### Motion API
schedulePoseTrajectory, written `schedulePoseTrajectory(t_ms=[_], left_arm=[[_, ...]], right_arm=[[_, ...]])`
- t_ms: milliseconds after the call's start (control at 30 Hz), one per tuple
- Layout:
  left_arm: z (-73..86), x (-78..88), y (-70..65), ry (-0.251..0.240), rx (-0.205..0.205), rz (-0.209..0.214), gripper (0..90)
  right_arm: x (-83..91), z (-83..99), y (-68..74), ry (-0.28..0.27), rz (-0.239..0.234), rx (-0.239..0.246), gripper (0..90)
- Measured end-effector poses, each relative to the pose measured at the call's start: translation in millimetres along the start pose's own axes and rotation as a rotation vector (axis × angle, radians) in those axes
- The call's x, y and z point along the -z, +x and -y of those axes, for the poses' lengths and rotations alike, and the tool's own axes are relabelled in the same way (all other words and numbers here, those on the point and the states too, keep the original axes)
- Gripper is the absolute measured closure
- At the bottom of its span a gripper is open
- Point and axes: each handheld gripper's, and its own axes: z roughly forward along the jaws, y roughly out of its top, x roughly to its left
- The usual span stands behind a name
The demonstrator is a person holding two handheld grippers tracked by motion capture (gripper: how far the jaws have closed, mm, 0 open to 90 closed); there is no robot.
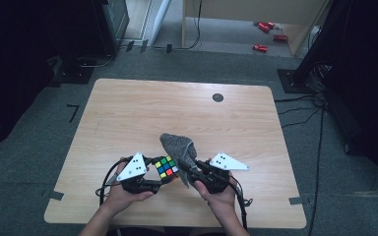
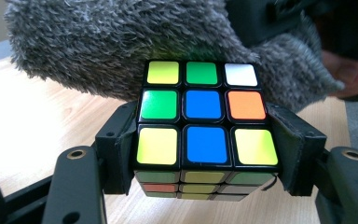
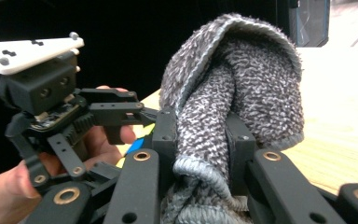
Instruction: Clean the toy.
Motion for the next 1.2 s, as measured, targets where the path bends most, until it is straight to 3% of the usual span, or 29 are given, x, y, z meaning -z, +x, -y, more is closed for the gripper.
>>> schedulePoseTrajectory(t_ms=[33,100,133,167,200,233,333,367,400,433,467,500,533,600,667,700,733,767,833,900,933,967,1033,1100,1133,1200], left_arm=[[-0.4,1.6,0.6,-0.011,0.004,0.001,34.9],[-1.2,4.3,3.1,-0.031,0.024,0.004,35.0],[-1.1,4.0,5.0,-0.016,0.024,-0.004,35.0],[-1.1,4.0,5.0,-0.016,0.024,-0.004,35.0],[0.5,-1.3,5.7,0.049,0.019,-0.007,35.0],[0.5,-1.3,5.7,0.049,0.019,-0.007,35.0],[1.7,-10.9,0.2,0.13,-0.011,-0.056,35.0],[0.4,-13.3,-2.3,0.143,-0.017,-0.068,35.0],[-1.6,-15.7,-5.1,0.163,-0.032,-0.082,35.0],[-3.4,-18.2,-8.7,0.19,-0.059,-0.104,35.0],[-5.3,-22.5,-14.9,0.237,-0.106,-0.138,34.9],[-5.3,-22.5,-14.9,0.237,-0.106,-0.138,35.0],[-4.6,-24.5,-17.0,0.255,-0.115,-0.139,35.0],[-4.1,-24.5,-16.6,0.256,-0.116,-0.142,35.0],[-4.6,-22.1,-14.2,0.239,-0.099,-0.132,35.0],[-5.2,-21.2,-13.3,0.235,-0.096,-0.135,35.0],[-5.3,-20.9,-12.6,0.233,-0.094,-0.14,35.0],[-5.2,-20.3,-11.5,0.231,-0.092,-0.138,35.0],[-5.1,-19.9,-10.9,0.225,-0.086,-0.136,35.0],[-5.3,-21.5,-12.2,0.232,-0.094,-0.144,35.0],[-5.0,-22.7,-13.2,0.238,-0.102,-0.149,35.0],[-3.8,-24.0,-15.0,0.247,-0.115,-0.147,35.0],[-3.8,-22.1,-13.8,0.239,-0.102,-0.14,35.0],[-4.7,-20.3,-12.7,0.232,-0.098,-0.132,35.0],[-5.7,-19.3,-12.8,0.224,-0.097,-0.135,35.0],[-6.8,-18.2,-13.6,0.211,-0.102,-0.129,35.0]], right_arm=[[-2.5,6.6,-7.2,0.024,0.022,-0.028,72.3],[-4.4,10.2,-10.5,0.045,0.04,-0.034,72.4],[-5.4,13.1,-14.1,0.057,0.046,-0.058,72.4],[-4.7,11.6,-12.8,0.053,0.04,-0.053,72.3],[-3.8,8.6,-9.1,0.05,0.037,-0.033,72.1],[-3.8,8.6,-9.1,0.05,0.037,-0.033,72.1],[-2.9,0.1,8.0,0.037,0.041,0.078,71.4],[-6.6,1.0,18.9,0.065,0.056,0.157,71.3],[-6.6,1.0,18.9,0.065,0.056,0.157,71.3],[-12.0,6.2,26.4,0.099,0.056,0.199,71.4],[-14.9,8.6,29.5,0.123,0.04,0.204,71.4],[-14.9,8.6,29.5,0.123,0.04,0.204,71.4],[-20.4,12.5,35.4,0.163,-0.002,0.217,71.5],[-22.0,12.0,34.8,0.176,0.007,0.21,71.8],[-18.5,8.5,24.0,0.147,0.016,0.136,72.0],[-18.5,8.5,24.0,0.147,0.016,0.136,72.0],[-13.0,5.0,13.6,0.124,0.082,0.121,72.1],[-10.7,3.8,10.0,0.121,0.115,0.119,72.2],[-9.2,3.1,8.1,0.119,0.123,0.105,72.2],[-14.0,6.1,19.2,0.134,0.052,0.141,71.9],[-14.0,6.1,19.2,0.134,0.052,0.141,71.9],[-21.7,10.4,32.8,0.176,0.0,0.184,71.5],[-23.9,11.4,36.9,0.181,0.008,0.208,71.4],[-22.3,9.9,32.5,0.171,0.0,0.182,71.3],[-16.5,6.1,19.0,0.131,0.028,0.121,71.6],[-10.3,2.6,11.1,0.116,0.084,0.103,71.7]])
